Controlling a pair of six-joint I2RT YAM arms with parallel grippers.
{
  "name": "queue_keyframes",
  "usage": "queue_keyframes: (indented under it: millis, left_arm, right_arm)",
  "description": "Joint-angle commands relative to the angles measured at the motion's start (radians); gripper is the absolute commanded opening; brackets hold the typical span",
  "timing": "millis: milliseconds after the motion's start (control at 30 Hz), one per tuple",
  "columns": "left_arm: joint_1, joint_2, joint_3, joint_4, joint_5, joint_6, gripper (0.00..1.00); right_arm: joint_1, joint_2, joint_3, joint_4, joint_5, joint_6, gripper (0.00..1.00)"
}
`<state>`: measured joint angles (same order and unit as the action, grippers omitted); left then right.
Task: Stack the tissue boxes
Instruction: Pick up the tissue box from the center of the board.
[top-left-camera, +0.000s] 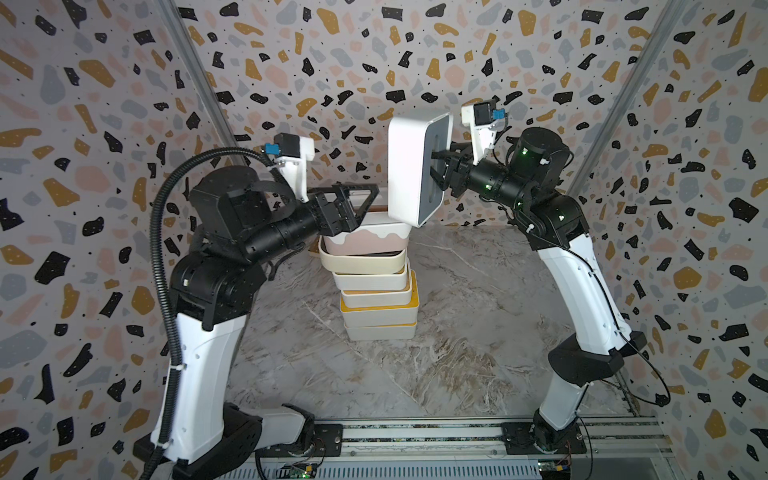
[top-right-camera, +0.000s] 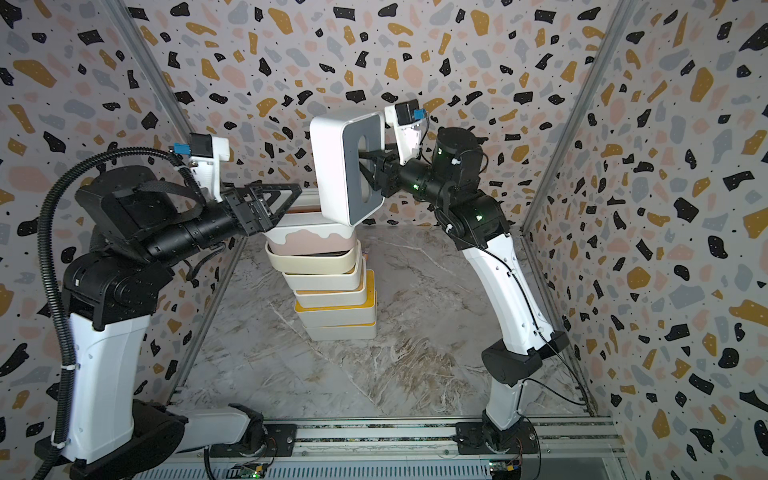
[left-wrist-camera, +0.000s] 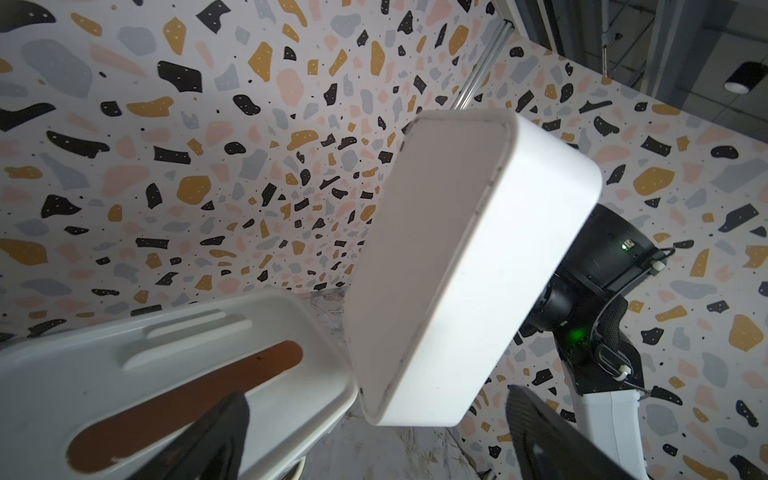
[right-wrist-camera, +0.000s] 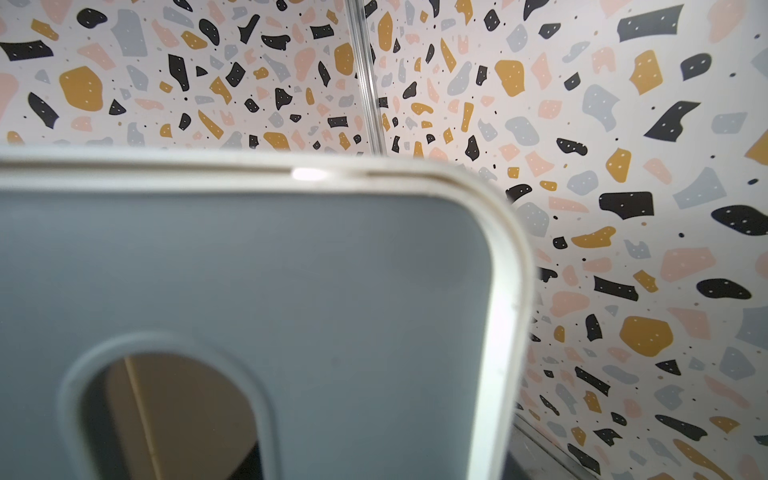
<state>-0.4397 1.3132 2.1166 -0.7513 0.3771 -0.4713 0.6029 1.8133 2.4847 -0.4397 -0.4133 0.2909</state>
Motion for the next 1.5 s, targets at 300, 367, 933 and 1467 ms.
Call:
queue_keyframes:
  millis: [300,367,933,1467]
  left_arm:
    - [-0.261,0.051,-0.003,0.107,-0.351,0.360,0.97]
    - [-0.296,0.070,-0.003,0.119,-0.387,0.404,0.97]
    - [-0.349,0.070,-0.097,0.266,-0.482,0.444,0.51]
    - [-0.342,0.016,-0.006,0.136,-0.412,0.407,0.26]
  right_arm:
    - [0.037,-0.014,0.015,0.178,0.088,0.106,0.20]
    - [0.038,-0.011,0.013,0.181,0.089,0.112,0.20]
    - [0.038,-0.031,-0.040,0.195,0.083,0.132,0.24]
    - [-0.088,-0.171,-0.277,0.420,-0.271,0.254,0.99]
